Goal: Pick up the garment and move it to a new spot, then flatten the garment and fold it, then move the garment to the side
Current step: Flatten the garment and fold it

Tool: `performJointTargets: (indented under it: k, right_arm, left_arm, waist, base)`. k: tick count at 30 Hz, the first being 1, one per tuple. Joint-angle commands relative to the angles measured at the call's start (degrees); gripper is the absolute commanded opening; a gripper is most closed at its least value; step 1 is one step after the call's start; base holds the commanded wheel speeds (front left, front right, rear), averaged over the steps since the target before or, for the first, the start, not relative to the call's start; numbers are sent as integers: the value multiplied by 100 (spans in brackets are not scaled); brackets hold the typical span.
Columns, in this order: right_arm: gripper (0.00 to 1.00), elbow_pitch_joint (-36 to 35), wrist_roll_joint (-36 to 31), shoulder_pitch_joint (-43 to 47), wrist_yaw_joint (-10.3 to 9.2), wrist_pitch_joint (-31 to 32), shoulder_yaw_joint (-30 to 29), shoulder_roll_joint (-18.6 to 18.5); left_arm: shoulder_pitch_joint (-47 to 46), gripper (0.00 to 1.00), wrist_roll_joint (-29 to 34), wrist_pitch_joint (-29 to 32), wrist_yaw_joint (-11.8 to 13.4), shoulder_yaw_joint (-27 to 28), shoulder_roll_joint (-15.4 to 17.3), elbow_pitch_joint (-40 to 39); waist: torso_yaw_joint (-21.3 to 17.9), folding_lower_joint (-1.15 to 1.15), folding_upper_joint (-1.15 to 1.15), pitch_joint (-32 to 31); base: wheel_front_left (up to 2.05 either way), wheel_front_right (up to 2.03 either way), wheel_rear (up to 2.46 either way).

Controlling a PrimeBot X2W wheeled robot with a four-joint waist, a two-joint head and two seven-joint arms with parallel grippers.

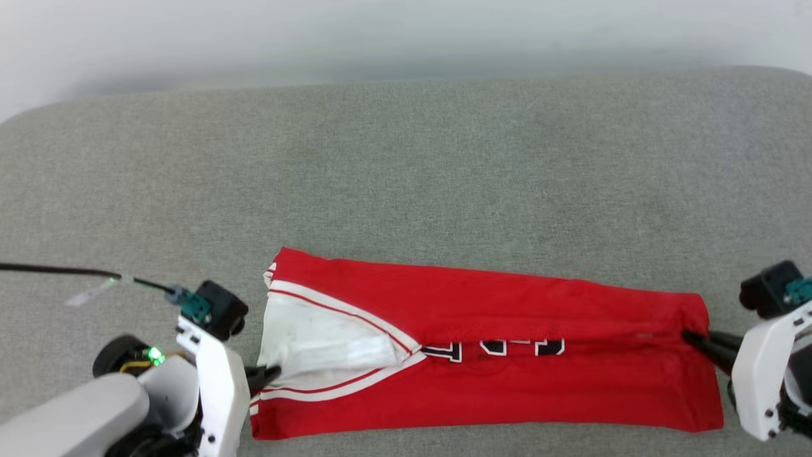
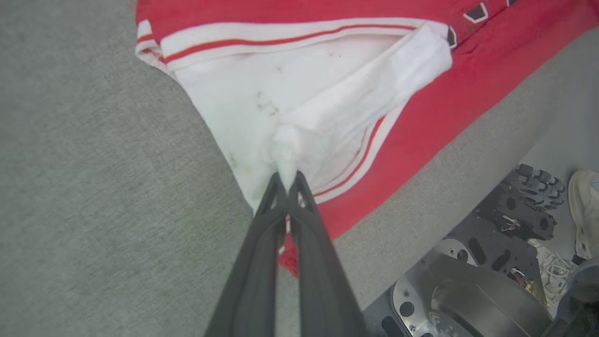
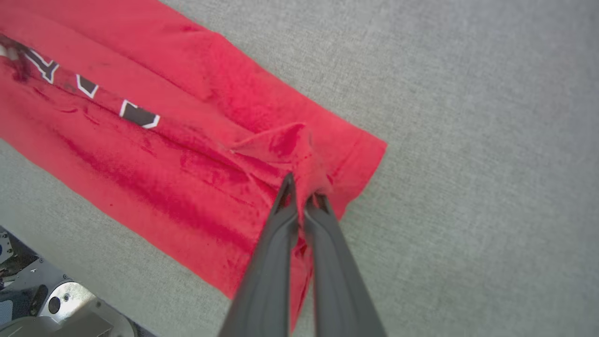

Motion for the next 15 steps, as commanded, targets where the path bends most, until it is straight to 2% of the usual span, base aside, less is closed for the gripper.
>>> performJointTargets:
  k: [1,10,11,12,13,15]
  right_arm:
    - [0,21,-30,92,-2,-30,6,70]
    - [0,596,-276,224,-3,-317,153,430]
    - [0,618,-265,177,-4,-400,122,481]
    - [7,634,-217,150,-4,-473,64,535]
    - [97,611,-228,126,-3,-542,27,535]
    - [100,556,-303,103,-3,-713,-69,497]
  left_arm:
    - [99,0,-2,-37,14,-13,-44,34]
    - [493,0,-155,-249,-60,-102,-397,663]
    - [518,8,-101,-324,-5,-102,-401,710]
    - [540,80,-35,-438,28,-90,-404,732]
    - [566,100,11,-568,84,-56,-412,730]
    - [609,100,145,-798,188,-24,-364,682]
  waist:
    - [-20,1,0,38]
    - [-116,1,0,189]
    - [-145,1,0,176]
    - [-170,1,0,158]
    - [-177,1,0,142]
    - [-185,1,0,81]
  base:
    - [0,0,0]
    - [0,0,0]
    - [0,0,0]
    - [0,0,0]
    - [0,0,0]
    - [0,0,0]
